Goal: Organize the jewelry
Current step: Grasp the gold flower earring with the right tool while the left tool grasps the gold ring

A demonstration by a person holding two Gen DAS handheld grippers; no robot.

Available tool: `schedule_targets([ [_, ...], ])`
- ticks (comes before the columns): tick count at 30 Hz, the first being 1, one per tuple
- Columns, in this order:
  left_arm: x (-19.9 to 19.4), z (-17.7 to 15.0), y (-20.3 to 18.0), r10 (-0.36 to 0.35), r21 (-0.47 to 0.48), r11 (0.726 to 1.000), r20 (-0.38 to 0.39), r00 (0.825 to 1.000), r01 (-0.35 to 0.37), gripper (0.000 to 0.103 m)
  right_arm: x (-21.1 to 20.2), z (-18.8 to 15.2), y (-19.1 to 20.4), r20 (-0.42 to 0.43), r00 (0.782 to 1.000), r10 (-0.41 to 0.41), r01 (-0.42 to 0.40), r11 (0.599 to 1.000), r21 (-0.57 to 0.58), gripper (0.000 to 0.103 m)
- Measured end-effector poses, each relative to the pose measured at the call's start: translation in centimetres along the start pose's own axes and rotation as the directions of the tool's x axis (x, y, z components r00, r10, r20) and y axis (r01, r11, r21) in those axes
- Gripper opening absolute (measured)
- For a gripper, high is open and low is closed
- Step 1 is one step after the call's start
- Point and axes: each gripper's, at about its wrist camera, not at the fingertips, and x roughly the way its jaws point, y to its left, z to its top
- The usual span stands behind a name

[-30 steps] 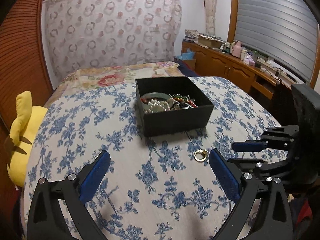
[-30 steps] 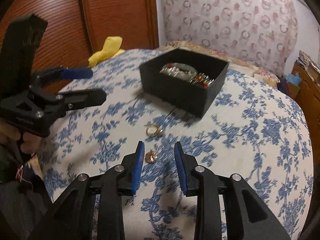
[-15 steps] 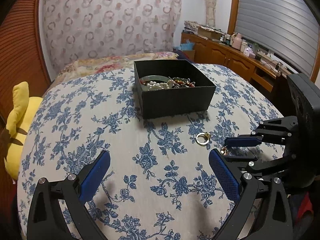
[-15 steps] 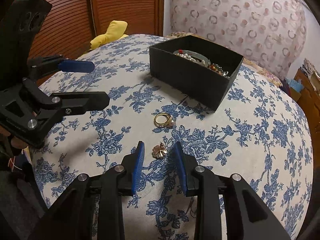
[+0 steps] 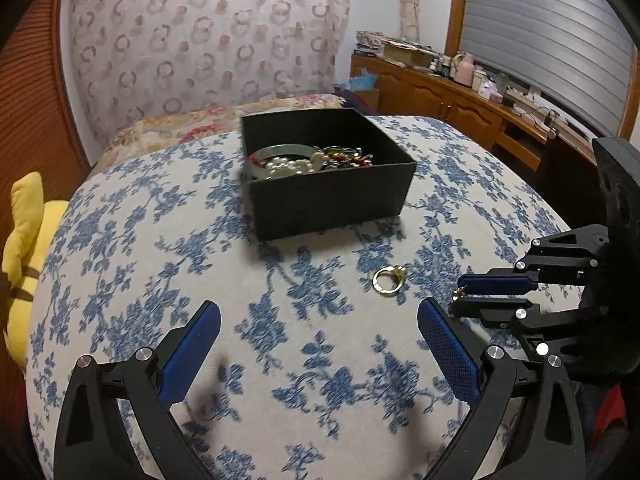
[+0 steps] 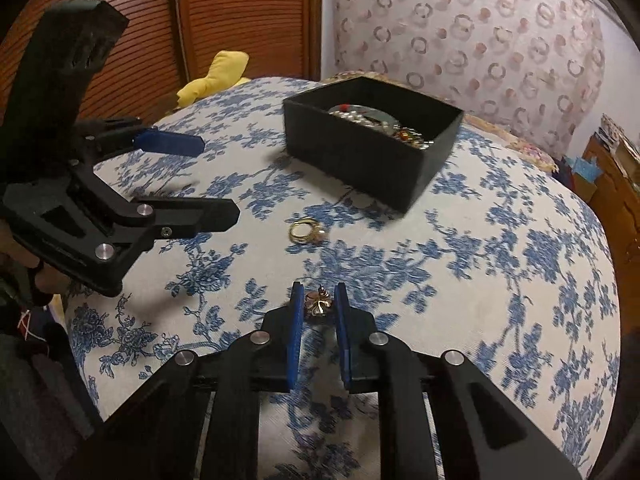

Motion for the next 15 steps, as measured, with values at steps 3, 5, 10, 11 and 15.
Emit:
schedule_targets([
  [3,0.6,0.5,-0.7,-0.004,0.017,1.000,-0.007,1.000,0.004,0.095,-0.6,-0.1,-0.7,0.013,1.000,-0.011,0.011,1.000,0.019,0.017],
  [5,0.9,0.7,-1.1,-0.011,0.026,1.000,-0.012,1.000,0.011,0.095,-0.9,-0.2,-1.2,0.021,1.000,-0.018,0.018,0.999,0.030,0.017],
  [10,1.3,1.3,-2.0,-0.044,0.048,0.998,-0.006,0.999,0.044,0.095,-1.6,-0.4,-2.2,0.042,0.999,-0.031,0.029,0.998,0.057,0.017],
  [11,1.3,1.5,-2.2,-0.052,0.050,0.997,-0.005,0.999,0.052,0.095,-1.7,-0.5,-2.4,0.044,0.999,-0.032,0.029,0.998,0.061,0.017],
  [15,1.8,2.0,-2.8,-0.069,0.060,0.996,-0.014,0.998,0.069,0.077,-1.9,-0.8,-3.0,0.046,0.998,-0.037,0.033,0.997,0.077,0.017],
])
